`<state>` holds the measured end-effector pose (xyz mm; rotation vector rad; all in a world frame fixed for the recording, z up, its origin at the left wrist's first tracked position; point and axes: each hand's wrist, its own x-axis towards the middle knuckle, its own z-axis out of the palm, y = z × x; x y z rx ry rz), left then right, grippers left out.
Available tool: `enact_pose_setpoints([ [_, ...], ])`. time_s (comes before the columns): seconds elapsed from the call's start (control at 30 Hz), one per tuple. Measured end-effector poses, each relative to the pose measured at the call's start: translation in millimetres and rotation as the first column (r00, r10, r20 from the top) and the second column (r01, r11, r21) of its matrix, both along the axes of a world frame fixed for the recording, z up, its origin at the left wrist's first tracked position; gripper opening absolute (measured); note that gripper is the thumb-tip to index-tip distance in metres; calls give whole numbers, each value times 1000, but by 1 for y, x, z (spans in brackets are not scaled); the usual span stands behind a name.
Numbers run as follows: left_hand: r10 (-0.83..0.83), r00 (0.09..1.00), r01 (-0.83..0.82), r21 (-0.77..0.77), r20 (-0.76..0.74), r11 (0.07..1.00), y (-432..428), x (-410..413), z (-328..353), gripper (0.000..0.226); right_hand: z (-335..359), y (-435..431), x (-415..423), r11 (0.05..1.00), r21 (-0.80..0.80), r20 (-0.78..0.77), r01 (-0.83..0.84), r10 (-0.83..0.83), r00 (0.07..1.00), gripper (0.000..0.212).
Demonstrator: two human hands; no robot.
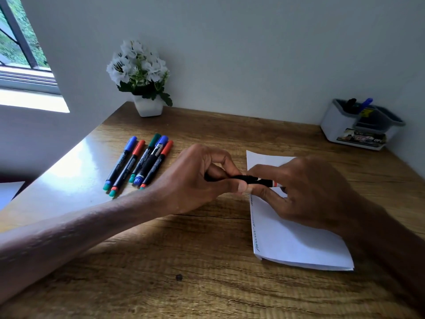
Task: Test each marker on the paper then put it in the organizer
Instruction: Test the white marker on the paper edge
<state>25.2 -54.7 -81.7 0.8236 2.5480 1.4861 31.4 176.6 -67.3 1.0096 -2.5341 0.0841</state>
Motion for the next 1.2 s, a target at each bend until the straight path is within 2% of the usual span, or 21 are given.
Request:
enact_pose_setpoints([
  [0.13, -33, 997, 28, 71, 67, 997, -2, -3, 2, 22, 2, 2, -1, 1000, 16, -37, -1, 1, 999, 49],
  [0.27, -22, 998, 19, 38, 55, 999, -1, -4, 2, 22, 4, 0, -1, 1000, 14, -31, 0, 1, 1000, 49],
  [0.47, -19, 998, 17, 27, 68, 999, -2, -6, -1, 24, 7, -2, 1, 997, -5, -16, 75, -75, 997, 67],
  [0.53, -10, 999, 10, 12, 36, 1000, -2, -7, -2, 28, 9, 0, 0, 995, -19, -21, 101, -102, 995, 67],
  [0.63, 8, 1000, -8, -8, -29, 1000, -2, -8, -2, 29, 15, 8, 0, 986, -82, 36, 145, -143, 989, 41],
  [0.7, 43, 999, -43, -13, -28, 999, -4, -10, -4, 22, 17, 15, -5, 964, -226, 188, 140, -98, 977, 14],
  [0.73, 53, 999, -53, -3, -9, 999, -6, -10, -5, 23, 19, 18, -9, 923, -354, 328, 148, -26, 944, 8],
  [0.8, 57, 997, -58, 30, 50, 998, -7, -10, -7, 31, 21, 24, -17, 761, -621, 522, 189, 221, 824, 19],
  [0.87, 49, 996, -53, 52, 78, 997, -6, -10, -9, 38, 22, 30, -25, 587, -763, 575, 272, 423, 700, 33],
  [0.93, 32, 997, -35, 46, 64, 998, -5, -8, -9, 43, 21, 35, -29, 479, -810, 578, 339, 553, 600, 35],
  [1.03, 23, 999, -24, 10, 37, 1000, -4, -4, -7, 50, 15, 38, -31, 416, -810, 586, 415, 621, 521, 42],
  [1.1, 26, 1000, -25, -79, 11, 997, -2, -1, -6, 55, 11, 35, -31, 388, -789, 602, 475, 640, 477, 47],
  [1.2, -17, 999, 9, -208, -39, 978, 1, 0, -7, 61, 9, 25, -28, 433, -755, 646, 493, 620, 445, 40],
])
